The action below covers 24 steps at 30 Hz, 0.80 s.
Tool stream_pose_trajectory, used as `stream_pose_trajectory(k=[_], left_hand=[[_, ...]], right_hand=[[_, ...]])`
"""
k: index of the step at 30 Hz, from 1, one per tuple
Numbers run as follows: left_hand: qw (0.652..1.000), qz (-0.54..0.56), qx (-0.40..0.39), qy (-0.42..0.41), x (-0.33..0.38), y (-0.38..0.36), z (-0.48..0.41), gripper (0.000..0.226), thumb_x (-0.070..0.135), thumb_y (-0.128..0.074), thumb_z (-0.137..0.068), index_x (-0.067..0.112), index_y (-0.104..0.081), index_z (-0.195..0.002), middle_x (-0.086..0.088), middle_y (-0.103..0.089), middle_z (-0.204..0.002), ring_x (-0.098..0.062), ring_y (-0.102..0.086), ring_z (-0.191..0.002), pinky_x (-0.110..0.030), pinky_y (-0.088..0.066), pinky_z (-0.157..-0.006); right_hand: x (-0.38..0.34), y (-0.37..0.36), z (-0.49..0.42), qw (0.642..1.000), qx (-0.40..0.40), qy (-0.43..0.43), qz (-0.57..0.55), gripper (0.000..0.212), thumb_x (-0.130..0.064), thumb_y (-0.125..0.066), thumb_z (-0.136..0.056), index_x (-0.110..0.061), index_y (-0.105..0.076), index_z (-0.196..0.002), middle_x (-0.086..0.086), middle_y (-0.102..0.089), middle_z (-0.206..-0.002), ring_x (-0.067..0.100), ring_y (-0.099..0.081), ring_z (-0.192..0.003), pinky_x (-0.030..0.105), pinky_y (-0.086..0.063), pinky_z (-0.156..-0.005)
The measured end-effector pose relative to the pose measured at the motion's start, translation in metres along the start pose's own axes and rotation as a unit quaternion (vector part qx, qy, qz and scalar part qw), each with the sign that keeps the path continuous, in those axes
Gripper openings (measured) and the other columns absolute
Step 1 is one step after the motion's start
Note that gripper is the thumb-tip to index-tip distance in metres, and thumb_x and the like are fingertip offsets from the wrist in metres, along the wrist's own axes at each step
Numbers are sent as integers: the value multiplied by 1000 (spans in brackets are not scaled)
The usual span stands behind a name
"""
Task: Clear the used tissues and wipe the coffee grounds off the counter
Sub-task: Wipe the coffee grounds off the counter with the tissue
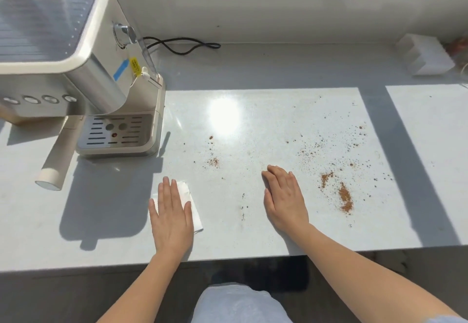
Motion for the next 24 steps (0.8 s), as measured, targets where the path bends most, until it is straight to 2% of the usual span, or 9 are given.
stream_pose_trajectory(k=[2,5,7,9,11,18,21,24], left_hand=[[997,41,40,43,-23,13,-10,52,21,-39,-96,4,-25,-144,-16,-19,-155,-32,-21,-143,-53,-23,-114],[993,92,56,45,-28,17,-20,43,16,-43,-95,7,-33,-135,-16,-34,-143,-33,-33,-131,-57,-37,-103],[995,76,55,23,-16,14,-25,45,16,-41,-95,6,-32,-138,-15,-35,-146,-29,-30,-136,-50,-28,-112],[999,32,36,2,0,7,-31,52,19,-36,-97,5,-25,-146,-13,-27,-154,-25,-21,-143,-41,-8,-117],[1000,2,20,-15,12,2,-46,57,24,-30,-98,5,-15,-150,-10,-16,-159,-22,-11,-147,-39,1,-118],[996,-13,-12,-88,41,1,-121,58,24,-30,-98,4,-12,-150,-11,-11,-160,-24,-8,-148,-42,-5,-119],[982,-21,-47,-181,59,-2,-143,61,32,-21,-97,7,-8,-151,-7,-6,-160,-20,-2,-148,-39,-1,-119],[942,-74,-99,-311,83,-11,-145,65,42,-4,-93,13,4,-150,1,7,-160,-12,13,-146,-32,11,-118]], right_hand=[[1,-1,0,1000,0,1,1,42,-19,-45,-93,-18,-43,-136,-2,-38,-145,15,-27,-136,38,-11,-119],[-1,-3,-2,1000,-6,1,2,43,-20,-44,-93,-17,-43,-136,-2,-38,-146,16,-29,-137,39,-12,-119],[-1,-3,-2,1000,-10,1,0,43,-20,-44,-93,-17,-43,-136,-2,-39,-145,17,-30,-137,41,-14,-119],[-1,-2,-1,1000,-13,-1,0,43,-21,-42,-93,-17,-43,-136,-2,-39,-146,17,-30,-137,41,-15,-119],[-1,-3,0,1000,-15,-3,-1,44,-21,-42,-93,-18,-43,-136,-2,-38,-146,16,-29,-137,41,-15,-119],[-3,0,-2,1000,-16,1,-10,43,-19,-45,-92,-17,-45,-135,-1,-41,-146,16,-29,-138,41,-14,-118],[-4,2,-3,1000,-4,7,-18,43,-16,-51,-91,-16,-48,-133,0,-43,-144,16,-30,-137,41,-15,-117],[-2,3,-3,1000,-1,7,-21,42,-16,-52,-91,-15,-49,-133,0,-45,-144,16,-31,-137,42,-16,-117]])
Point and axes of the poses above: each hand's wrist, its own z-axis away from the middle knuckle, its own y-axis out of the back of the hand, x = y × z, the point moved 7 cm from there along -z, towards the middle knuckle
